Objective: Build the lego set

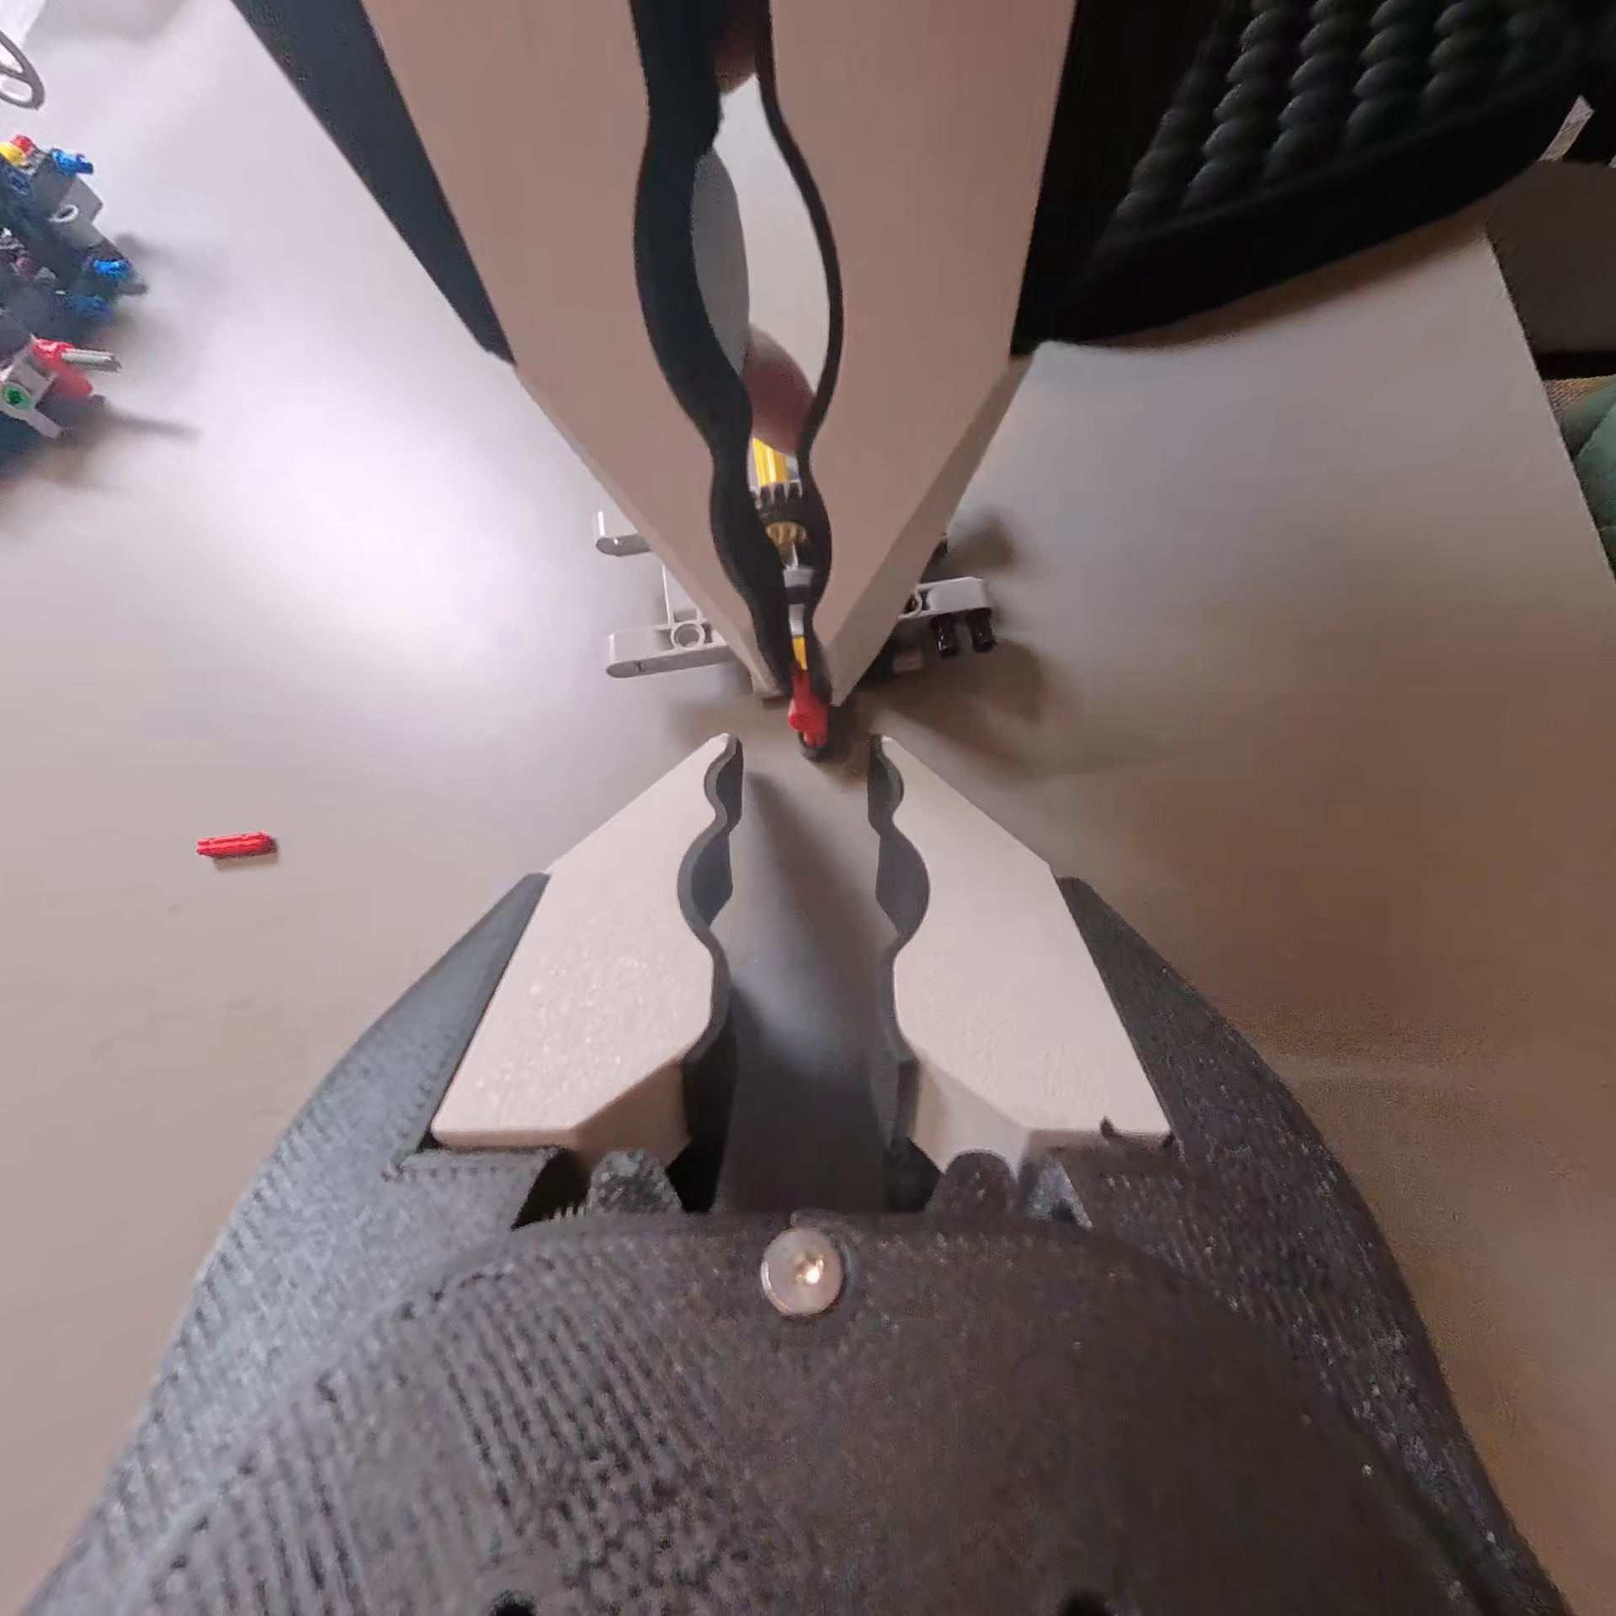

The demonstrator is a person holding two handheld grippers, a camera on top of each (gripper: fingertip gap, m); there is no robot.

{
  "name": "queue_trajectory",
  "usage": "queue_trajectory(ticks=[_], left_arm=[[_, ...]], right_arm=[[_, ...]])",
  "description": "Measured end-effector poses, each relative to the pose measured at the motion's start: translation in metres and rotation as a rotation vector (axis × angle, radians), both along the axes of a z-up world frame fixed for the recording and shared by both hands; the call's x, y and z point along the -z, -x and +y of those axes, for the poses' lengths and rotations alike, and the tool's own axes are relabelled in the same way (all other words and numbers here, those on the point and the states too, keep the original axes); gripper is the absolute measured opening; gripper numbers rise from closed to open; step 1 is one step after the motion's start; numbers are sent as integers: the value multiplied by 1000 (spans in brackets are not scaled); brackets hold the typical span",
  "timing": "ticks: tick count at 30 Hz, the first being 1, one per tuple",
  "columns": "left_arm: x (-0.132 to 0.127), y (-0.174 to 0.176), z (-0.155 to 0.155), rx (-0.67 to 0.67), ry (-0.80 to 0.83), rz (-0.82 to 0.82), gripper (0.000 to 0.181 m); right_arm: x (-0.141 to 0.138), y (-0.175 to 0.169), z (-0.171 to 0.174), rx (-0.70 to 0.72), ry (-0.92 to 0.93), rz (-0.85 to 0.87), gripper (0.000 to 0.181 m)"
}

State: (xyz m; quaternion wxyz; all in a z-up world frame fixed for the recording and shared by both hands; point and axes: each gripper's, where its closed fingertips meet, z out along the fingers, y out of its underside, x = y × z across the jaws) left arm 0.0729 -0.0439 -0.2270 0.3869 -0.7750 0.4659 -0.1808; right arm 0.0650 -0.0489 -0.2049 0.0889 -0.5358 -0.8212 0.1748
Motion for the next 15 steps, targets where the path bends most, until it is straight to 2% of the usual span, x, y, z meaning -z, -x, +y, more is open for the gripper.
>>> queue_trajectory(ticks=[7,15], left_arm=[[0,-1,0,-8,-4,3,21],[0,0,1,-13,-10,6,17]], right_arm=[[7,-2,5,-20,-116,-67,3],[6,-2,8,-22,-147,-62,2]])
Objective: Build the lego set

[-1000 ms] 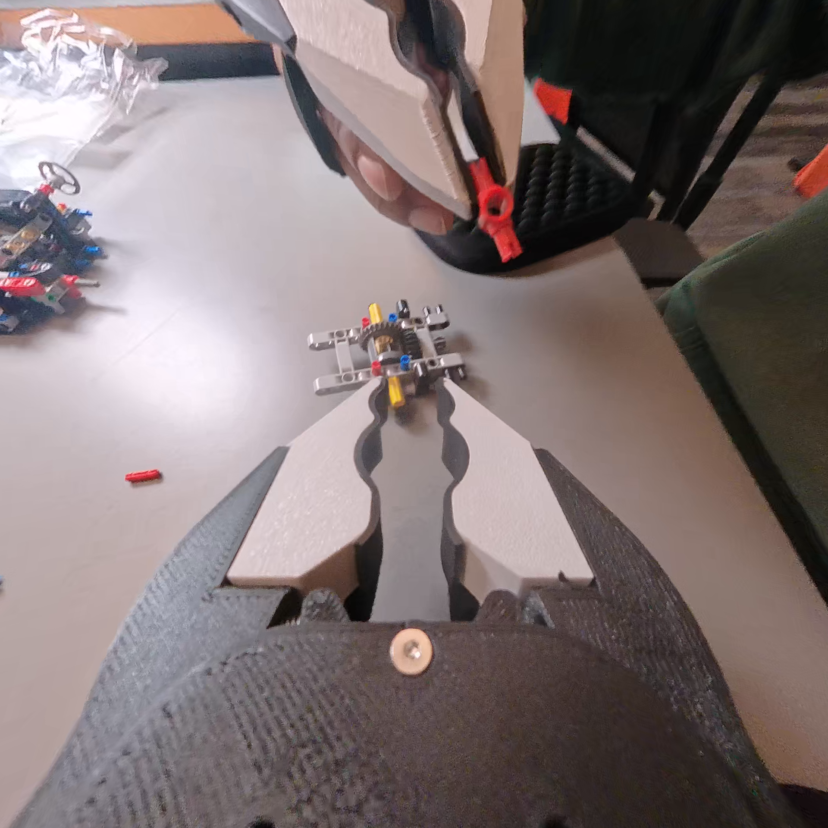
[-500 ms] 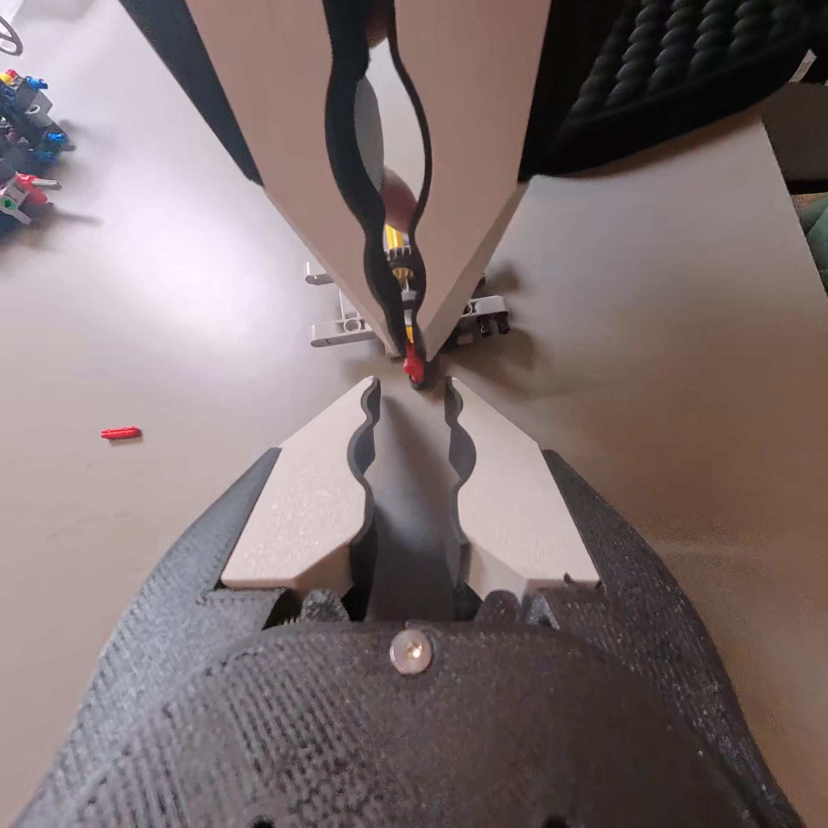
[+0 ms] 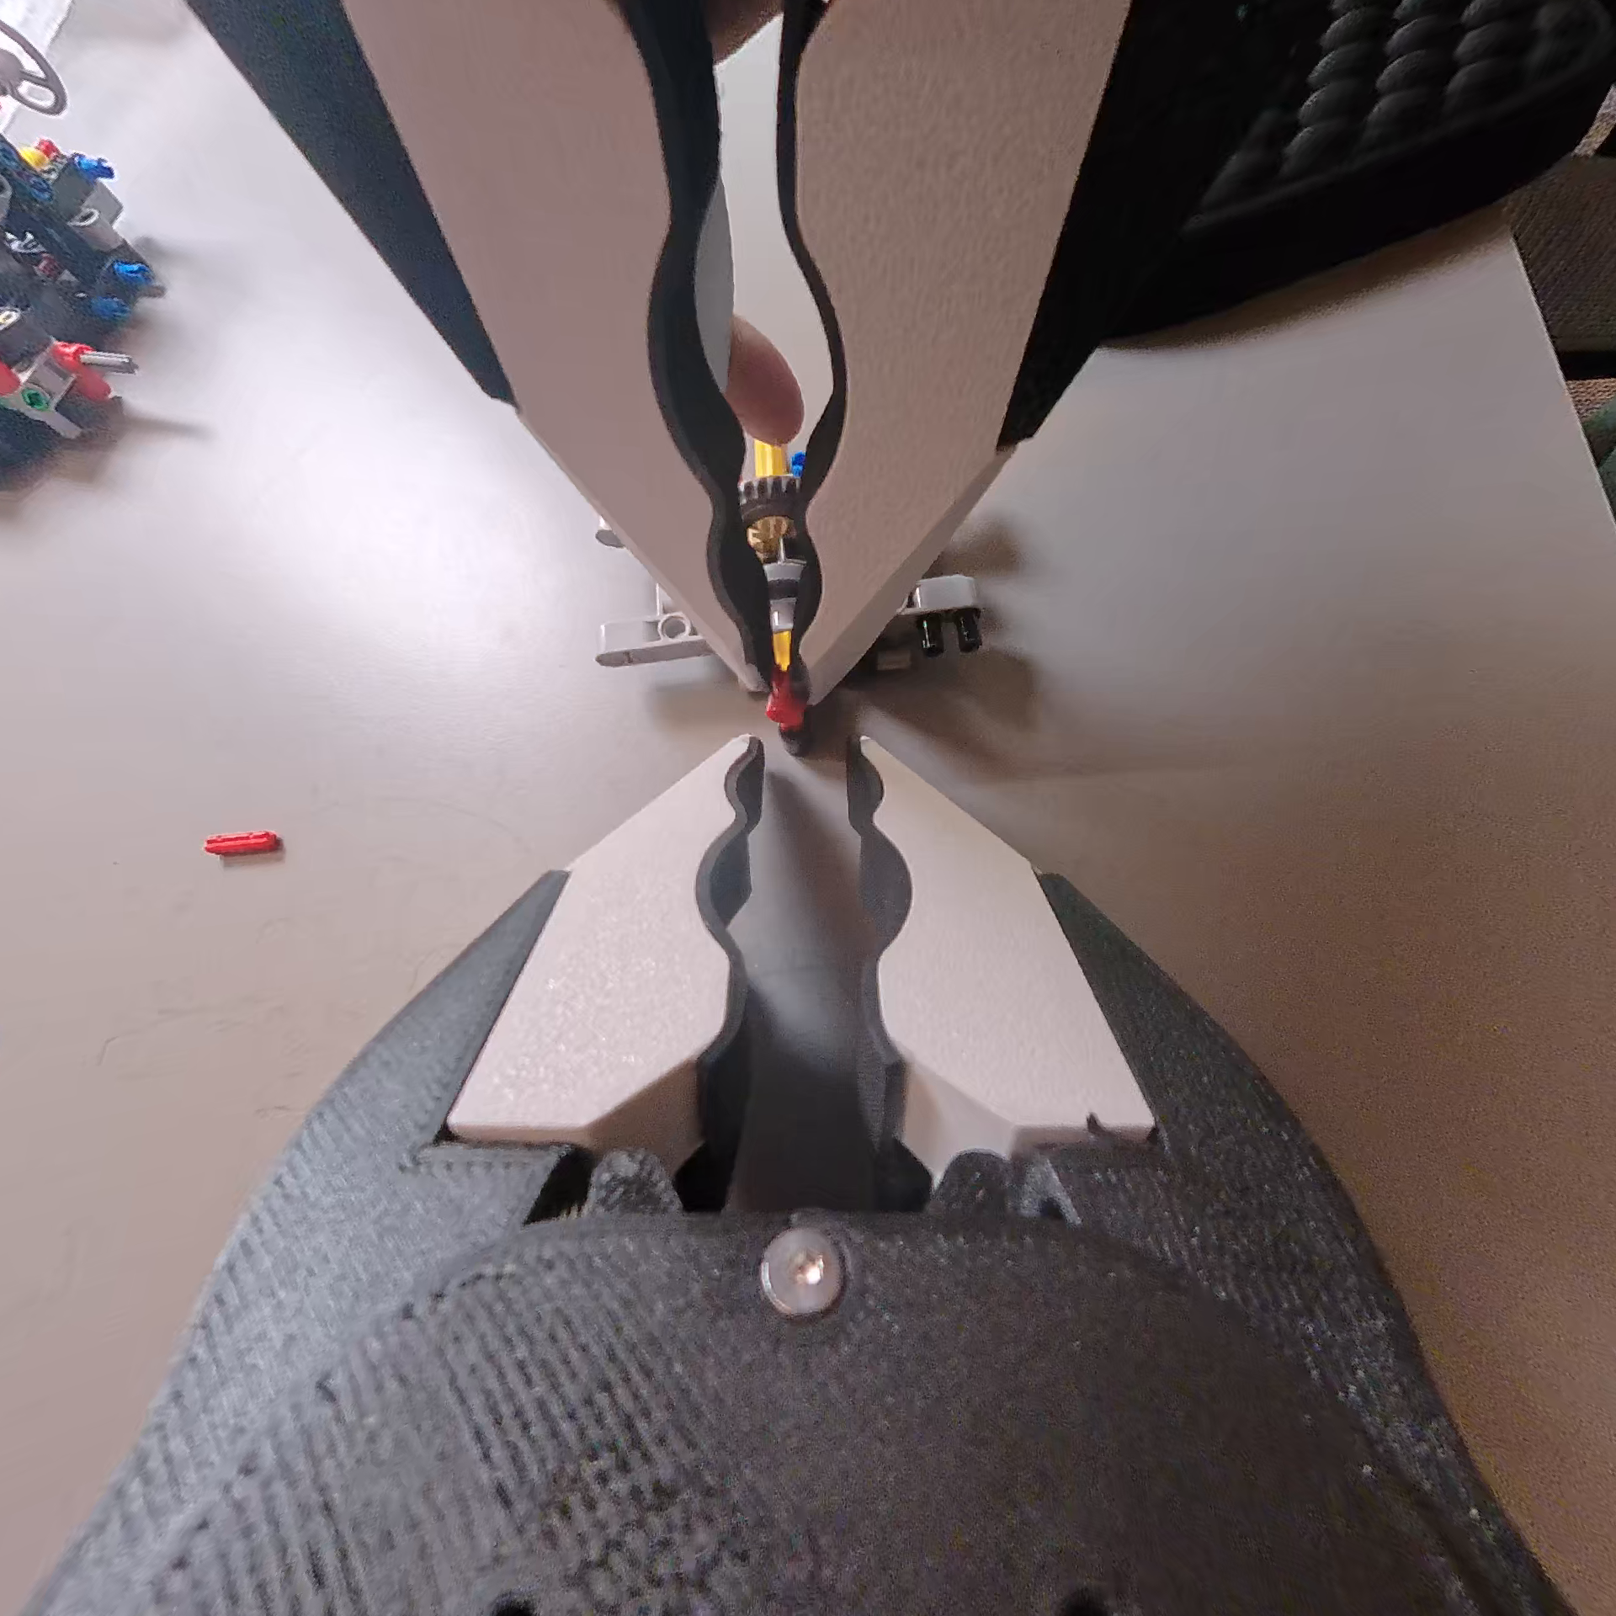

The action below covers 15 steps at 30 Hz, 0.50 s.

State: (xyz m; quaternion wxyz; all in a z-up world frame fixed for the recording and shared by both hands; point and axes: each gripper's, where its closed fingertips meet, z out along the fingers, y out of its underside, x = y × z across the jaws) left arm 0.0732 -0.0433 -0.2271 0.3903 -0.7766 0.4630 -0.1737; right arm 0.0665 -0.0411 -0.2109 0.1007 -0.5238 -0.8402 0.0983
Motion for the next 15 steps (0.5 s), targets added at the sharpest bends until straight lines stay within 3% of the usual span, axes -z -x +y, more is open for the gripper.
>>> queue_trajectory(ticks=[10,15], left_arm=[[0,16,1,-9,41,-19,22],[-14,40,24,-45,-21,-43,25]], right_arm=[[1,1,1,-17,-2,6,3],[1,-5,0,-64,16,18,3]])
